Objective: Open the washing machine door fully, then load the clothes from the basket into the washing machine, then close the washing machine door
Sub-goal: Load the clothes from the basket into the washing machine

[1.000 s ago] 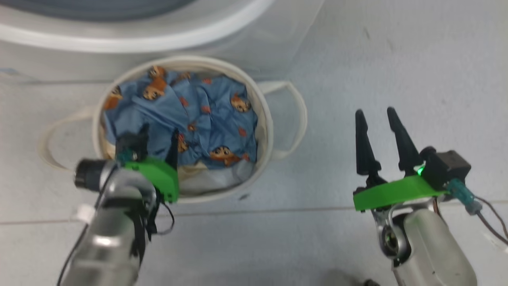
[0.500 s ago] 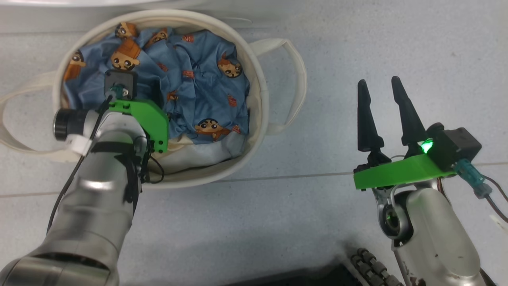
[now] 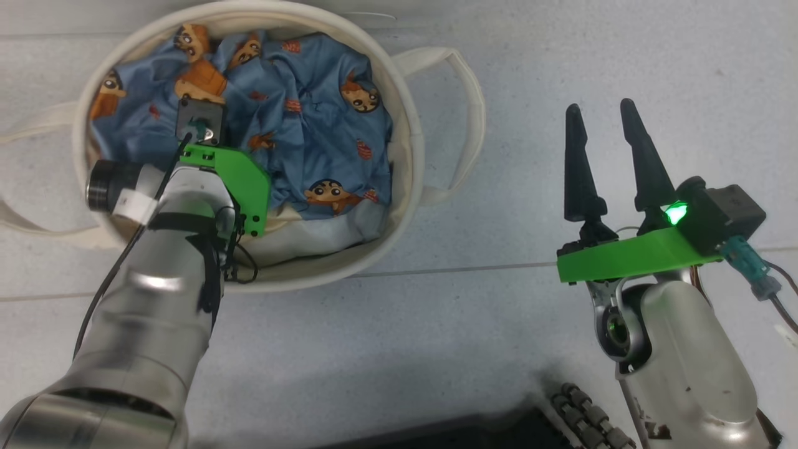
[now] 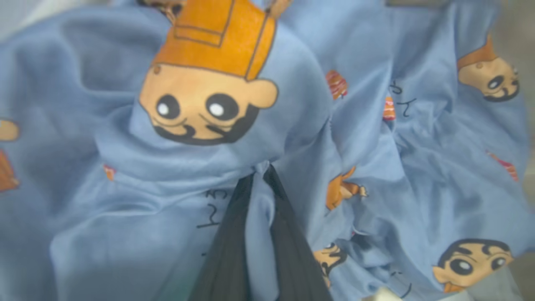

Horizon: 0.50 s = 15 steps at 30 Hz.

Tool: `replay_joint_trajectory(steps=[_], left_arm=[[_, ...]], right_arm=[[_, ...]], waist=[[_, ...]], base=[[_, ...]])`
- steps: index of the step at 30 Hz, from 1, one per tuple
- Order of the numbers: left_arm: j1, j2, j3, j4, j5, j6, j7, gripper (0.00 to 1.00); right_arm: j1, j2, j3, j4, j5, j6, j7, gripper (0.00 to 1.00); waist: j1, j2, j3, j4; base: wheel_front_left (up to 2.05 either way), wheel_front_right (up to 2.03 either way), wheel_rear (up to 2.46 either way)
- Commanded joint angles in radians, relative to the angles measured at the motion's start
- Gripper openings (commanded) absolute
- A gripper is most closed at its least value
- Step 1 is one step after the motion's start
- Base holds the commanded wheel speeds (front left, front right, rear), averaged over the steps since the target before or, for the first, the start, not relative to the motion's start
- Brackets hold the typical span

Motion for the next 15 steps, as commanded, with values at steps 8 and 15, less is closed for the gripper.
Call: replay_joint_trajectory(steps=[8,15], left_arm=[[0.067,0.053,0.064,-0.025,-0.071,0.003,-0.208,0.00],[0.225,0.066,0.145,-0.330,-0.129,-0.037,-0.229,0.00]], right_arm=[[0.025,0.004,0.034,-0.014,0.025,0.000,-0.012,1.00],[0.057,0.004,0.042,0.022,0.038,0.000,-0.012,1.00]], waist=[[0.0000,0.0000,-0.100,0.045],[0.0000,0.0000,-0.245,0.094]], base=[[0.00,0.00,0.00],[0.00,0.00,0.00]])
